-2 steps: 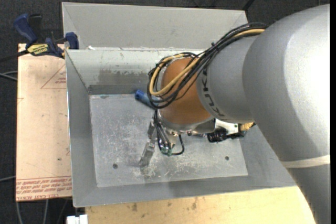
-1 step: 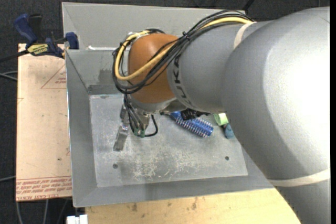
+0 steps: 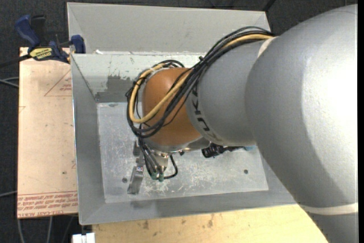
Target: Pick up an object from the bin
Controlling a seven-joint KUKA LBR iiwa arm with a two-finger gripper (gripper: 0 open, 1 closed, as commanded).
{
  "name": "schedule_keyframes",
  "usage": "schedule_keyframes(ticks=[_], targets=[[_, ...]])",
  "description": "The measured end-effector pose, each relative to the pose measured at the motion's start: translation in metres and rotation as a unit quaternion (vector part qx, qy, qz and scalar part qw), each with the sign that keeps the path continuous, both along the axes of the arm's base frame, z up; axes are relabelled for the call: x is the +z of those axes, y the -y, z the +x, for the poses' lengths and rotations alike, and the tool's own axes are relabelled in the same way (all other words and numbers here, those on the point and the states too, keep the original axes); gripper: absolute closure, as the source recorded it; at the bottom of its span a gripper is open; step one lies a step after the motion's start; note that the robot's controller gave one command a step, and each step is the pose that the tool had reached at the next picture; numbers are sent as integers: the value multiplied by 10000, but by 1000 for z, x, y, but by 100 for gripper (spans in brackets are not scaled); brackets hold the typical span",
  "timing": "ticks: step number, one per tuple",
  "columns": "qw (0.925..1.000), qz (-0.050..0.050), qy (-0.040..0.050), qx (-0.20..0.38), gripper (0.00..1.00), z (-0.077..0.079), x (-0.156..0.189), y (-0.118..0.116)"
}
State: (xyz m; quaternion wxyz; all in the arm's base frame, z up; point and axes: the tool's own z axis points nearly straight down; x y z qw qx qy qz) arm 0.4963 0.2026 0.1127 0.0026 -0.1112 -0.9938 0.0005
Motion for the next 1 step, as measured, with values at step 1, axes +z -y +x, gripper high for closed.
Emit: schedule_keyframes(ticks=[1], targets=[[9990, -11, 8, -439, 0, 11, -45, 57]])
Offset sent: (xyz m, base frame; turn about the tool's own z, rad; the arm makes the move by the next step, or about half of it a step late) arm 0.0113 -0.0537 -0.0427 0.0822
